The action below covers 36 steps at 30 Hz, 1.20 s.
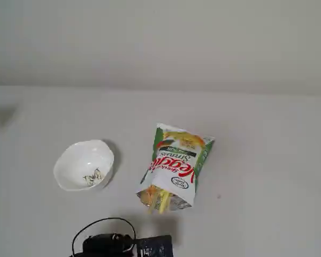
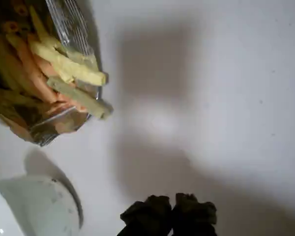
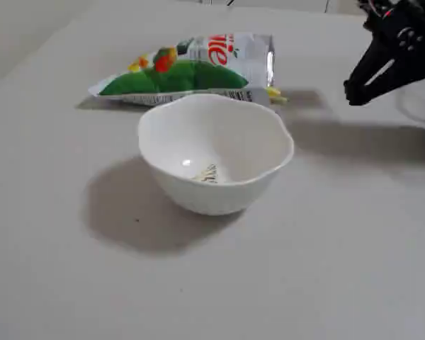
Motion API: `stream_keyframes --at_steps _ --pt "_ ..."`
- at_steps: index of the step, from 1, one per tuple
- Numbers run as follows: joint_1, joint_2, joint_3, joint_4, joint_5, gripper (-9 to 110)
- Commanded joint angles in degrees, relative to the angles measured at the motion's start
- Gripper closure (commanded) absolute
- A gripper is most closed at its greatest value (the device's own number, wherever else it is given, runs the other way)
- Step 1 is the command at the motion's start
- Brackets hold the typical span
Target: Pick up veggie straw from inside of open veggie straw packet and place it inside the bowl on the left side of the veggie straw packet
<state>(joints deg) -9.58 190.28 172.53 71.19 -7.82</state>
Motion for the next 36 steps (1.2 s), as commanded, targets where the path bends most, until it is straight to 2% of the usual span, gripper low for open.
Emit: stream_keyframes --at_steps 1,36 --pt "0.7 0.18 -0.26 -1.14 0.7 101" --pt "0.7 0.18 -0.26 -1.14 0.7 101"
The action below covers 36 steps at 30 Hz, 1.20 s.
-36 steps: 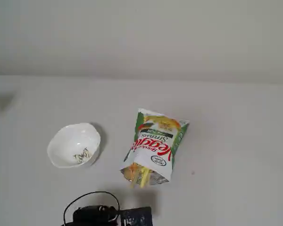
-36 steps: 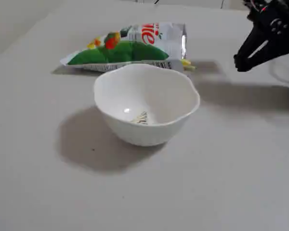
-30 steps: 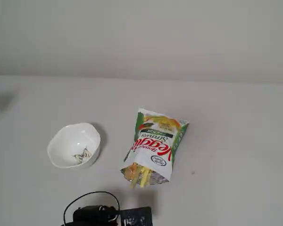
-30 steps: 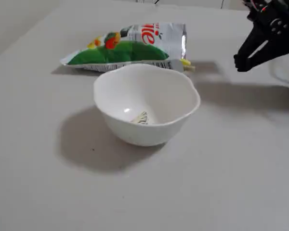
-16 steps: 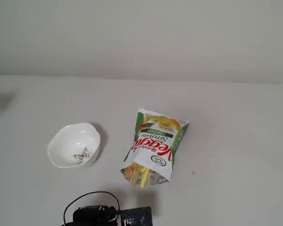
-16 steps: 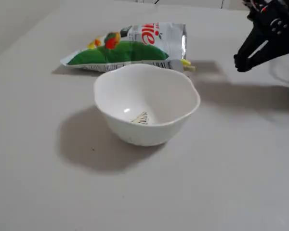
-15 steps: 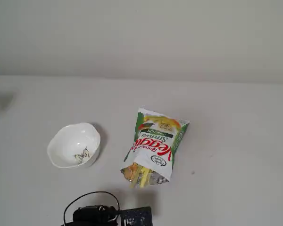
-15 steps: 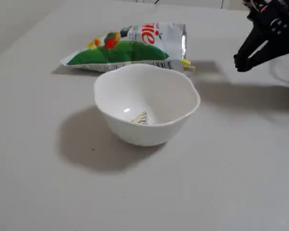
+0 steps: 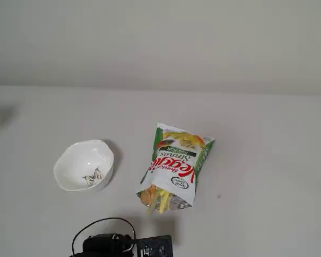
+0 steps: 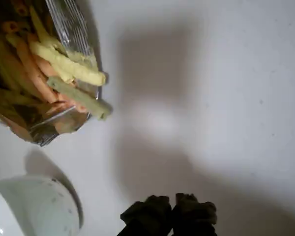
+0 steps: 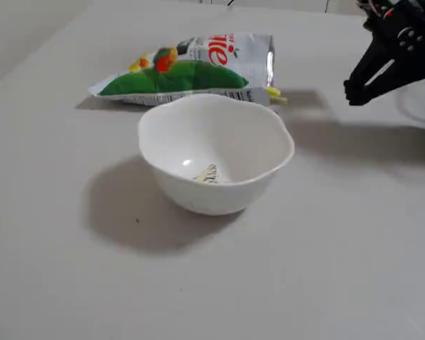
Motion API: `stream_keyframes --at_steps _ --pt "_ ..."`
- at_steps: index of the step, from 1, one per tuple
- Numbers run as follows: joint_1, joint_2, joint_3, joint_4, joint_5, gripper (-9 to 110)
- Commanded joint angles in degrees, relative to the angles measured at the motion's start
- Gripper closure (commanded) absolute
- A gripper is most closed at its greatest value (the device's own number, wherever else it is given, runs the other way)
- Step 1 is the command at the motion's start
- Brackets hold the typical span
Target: Pick up veggie straw from inside of open veggie straw packet and place it inside the bowl on the left side of the veggie straw packet
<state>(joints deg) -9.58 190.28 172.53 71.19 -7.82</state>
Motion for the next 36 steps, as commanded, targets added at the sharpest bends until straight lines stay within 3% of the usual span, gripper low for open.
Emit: stream_keyframes --at_steps 1,15,18,20,23,29,36 --pt "0.7 0.18 -0.26 -1.14 0.7 101" --pt "0.35 0.18 -0.26 -1.49 -0.18 101" --pt "4.57 0.18 0.88 -6.59 -7.29 101" --pt "6.24 0.18 1.49 -9.49 -21.09 101" --pt "5.45 0.18 1.93 -10.2 -29.44 93" --pt "4.75 -1.67 1.14 -16.61 -37.18 83" --pt "5.8 -21.18 -4.39 -27.16 -44.38 81"
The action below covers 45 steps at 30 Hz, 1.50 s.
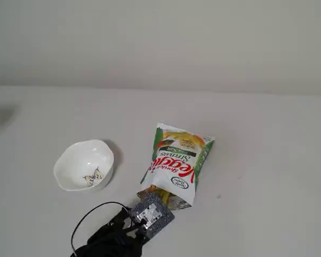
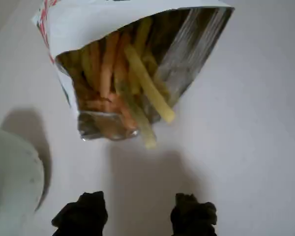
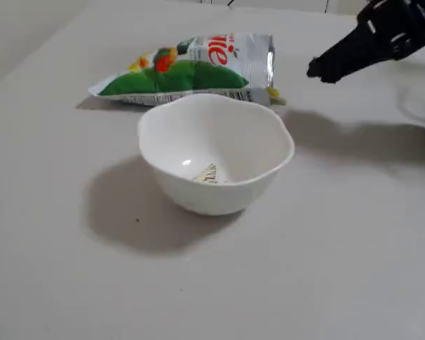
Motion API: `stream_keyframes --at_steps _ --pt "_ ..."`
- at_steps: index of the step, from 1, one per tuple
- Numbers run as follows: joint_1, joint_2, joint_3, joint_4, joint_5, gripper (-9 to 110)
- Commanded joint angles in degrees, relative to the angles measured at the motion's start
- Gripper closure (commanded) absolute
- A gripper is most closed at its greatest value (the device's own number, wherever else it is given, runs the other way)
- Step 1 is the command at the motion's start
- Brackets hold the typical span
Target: Pick up veggie straw from inside of open veggie straw packet and place it inside the bowl on the left side of the veggie straw packet
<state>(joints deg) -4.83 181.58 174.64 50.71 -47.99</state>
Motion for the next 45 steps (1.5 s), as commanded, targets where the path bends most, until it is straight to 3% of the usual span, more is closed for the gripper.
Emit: stream_keyframes --at_steps 1,22,45 --pt "1.41 -15.38 -7.47 -8.61 -4.57 81" --pt "4.92 -52.65 -26.1 -24.61 -7.65 82" --pt "6.86 -60.64 -28.74 -29.0 -10.55 83"
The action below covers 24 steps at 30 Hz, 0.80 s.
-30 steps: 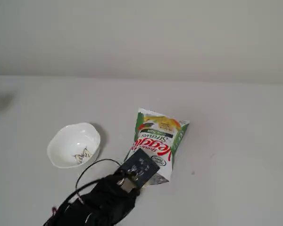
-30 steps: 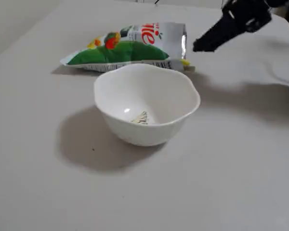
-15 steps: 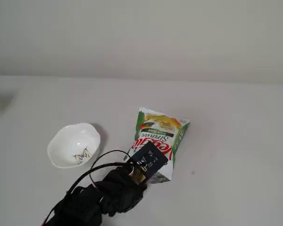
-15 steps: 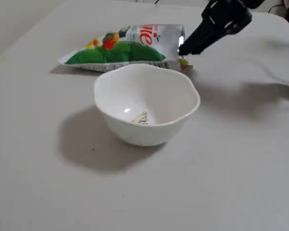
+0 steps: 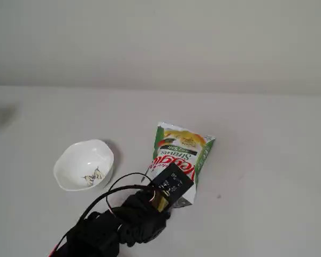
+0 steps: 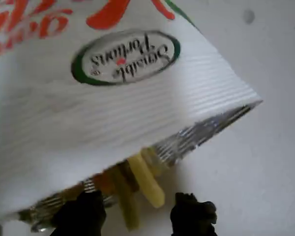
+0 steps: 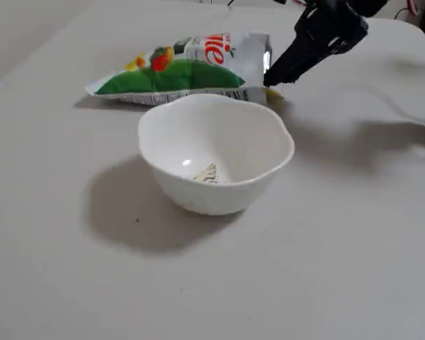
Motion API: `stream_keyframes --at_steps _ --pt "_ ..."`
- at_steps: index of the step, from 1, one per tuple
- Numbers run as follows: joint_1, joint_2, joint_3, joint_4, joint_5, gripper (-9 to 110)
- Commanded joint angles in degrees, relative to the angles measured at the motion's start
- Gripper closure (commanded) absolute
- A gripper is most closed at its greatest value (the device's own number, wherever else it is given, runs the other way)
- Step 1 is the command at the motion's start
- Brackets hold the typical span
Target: Pick up veggie straw from inside of open veggie straw packet and place it inside the bowl on the left side of the veggie straw packet
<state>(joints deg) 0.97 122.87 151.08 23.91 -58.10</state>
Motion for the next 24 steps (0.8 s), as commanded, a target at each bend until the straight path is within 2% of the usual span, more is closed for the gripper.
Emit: stream_keyframes --at_steps 1,24 --pt "1.05 -2.64 -5.54 -2.64 -0.35 83" --pt "1.23 -14.85 -9.67 -9.05 -0.26 87"
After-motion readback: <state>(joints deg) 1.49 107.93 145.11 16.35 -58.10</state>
